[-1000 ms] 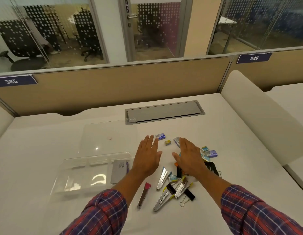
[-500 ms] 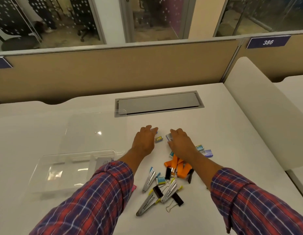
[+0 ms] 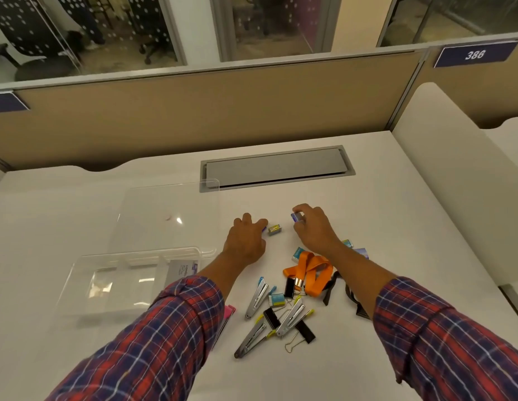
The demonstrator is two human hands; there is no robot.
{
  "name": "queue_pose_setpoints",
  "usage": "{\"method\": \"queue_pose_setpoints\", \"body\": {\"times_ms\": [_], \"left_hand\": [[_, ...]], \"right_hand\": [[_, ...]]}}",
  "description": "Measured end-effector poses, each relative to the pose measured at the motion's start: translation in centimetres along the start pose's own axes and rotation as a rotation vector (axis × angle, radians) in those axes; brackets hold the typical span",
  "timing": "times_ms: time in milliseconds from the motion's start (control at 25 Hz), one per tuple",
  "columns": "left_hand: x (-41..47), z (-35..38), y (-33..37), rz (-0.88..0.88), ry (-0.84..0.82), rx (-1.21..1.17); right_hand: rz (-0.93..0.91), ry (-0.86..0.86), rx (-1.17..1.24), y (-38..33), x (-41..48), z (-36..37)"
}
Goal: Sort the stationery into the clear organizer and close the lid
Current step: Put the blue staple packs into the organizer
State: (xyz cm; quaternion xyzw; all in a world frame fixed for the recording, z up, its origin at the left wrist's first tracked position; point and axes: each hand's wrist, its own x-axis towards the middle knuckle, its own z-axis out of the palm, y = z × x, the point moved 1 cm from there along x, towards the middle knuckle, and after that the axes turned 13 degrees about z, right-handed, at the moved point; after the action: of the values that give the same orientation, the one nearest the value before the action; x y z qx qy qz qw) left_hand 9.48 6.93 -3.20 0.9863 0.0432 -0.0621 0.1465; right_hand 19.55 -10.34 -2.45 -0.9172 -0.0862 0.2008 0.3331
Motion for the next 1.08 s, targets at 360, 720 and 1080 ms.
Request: {"method": "queue_pose_setpoints", "body": {"times_ms": [360,720,1080], "left_hand": [[-3.4,-2.3,1.4,-0.255,0.340,-0.562],[-7.5,-0.3,6.3,-0.217,0.304,-0.685],[-5.8,1.1,8.2,-0.097,0.202,-0.456]], "right_hand": [[0.332,-0.234,1.075,1.7,-5.5,-6.8],[0.348,0.170,0.627,10.2,-7.7,-10.6],[0.094,-0.010,-0.198,14.3,-8.2,-7.9]]}}
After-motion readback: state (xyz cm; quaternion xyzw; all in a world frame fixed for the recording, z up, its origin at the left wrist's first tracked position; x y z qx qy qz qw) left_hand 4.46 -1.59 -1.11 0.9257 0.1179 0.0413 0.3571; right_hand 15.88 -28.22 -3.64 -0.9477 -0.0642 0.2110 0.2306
